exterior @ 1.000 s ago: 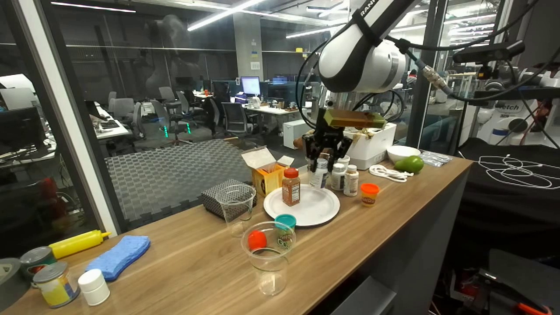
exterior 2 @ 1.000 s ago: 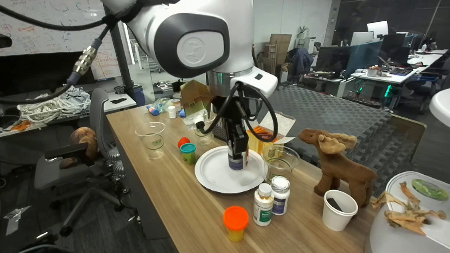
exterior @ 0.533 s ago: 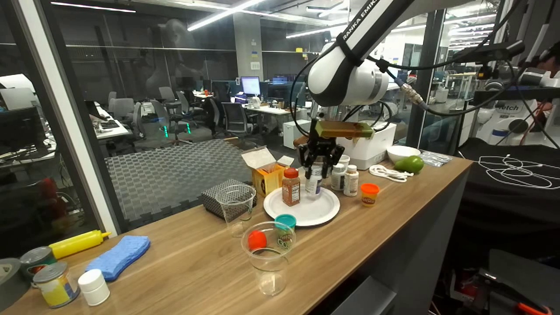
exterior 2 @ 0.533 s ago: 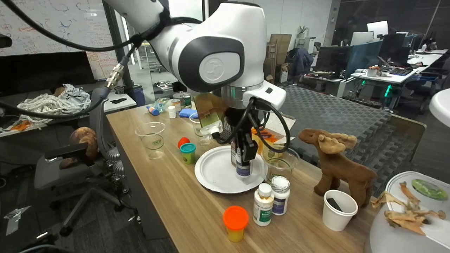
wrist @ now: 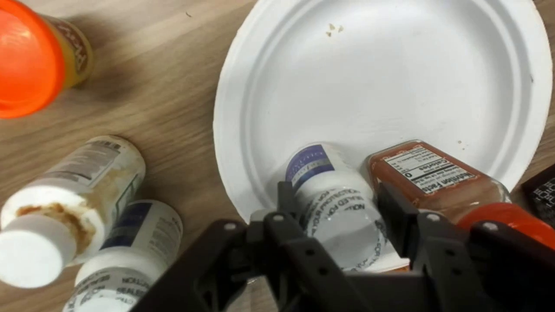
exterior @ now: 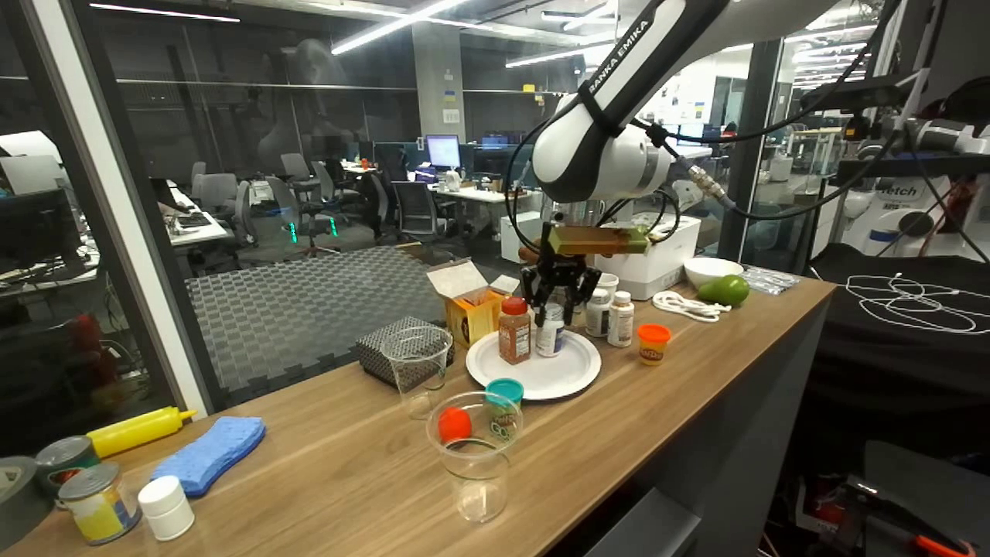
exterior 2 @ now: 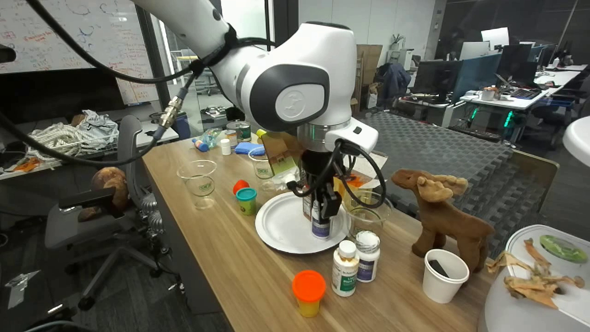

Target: Put three bottles on the white plate then stack clear cups together then put the rest of the bottles on the white plate

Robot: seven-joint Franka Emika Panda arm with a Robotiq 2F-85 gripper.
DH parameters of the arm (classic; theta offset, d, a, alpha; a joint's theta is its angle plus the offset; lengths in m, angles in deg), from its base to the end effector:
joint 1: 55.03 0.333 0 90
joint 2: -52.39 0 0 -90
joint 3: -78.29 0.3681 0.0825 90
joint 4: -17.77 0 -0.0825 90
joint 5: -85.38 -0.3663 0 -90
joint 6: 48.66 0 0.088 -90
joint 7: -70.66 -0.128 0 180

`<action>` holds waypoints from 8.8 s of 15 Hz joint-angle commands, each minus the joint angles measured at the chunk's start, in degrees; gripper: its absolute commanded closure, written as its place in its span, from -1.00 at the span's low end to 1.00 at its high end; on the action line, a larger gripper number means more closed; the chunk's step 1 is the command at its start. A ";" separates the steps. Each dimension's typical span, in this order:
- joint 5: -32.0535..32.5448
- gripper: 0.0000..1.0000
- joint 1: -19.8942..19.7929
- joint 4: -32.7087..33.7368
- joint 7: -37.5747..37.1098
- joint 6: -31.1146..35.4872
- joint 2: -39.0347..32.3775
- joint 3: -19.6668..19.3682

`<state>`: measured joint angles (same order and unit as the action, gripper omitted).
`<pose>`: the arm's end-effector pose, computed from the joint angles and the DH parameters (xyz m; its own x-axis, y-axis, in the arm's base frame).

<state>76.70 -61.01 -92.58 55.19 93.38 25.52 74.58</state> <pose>0.6394 -0.1044 0.2917 0.8514 -0.5211 0.0596 -0.5150 -0.8521 -0.0929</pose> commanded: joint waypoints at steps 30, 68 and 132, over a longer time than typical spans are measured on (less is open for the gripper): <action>10.95 -1.00 -1.33 -19.41 4.46 -4.38 25.34 -5.56; 3.35 0.68 -5.87 -4.90 24.29 -7.17 6.89 -5.65; 14.85 -1.00 18.91 -13.28 -15.54 -4.32 21.15 5.63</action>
<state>91.96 -42.31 -97.84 41.02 88.00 39.52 78.43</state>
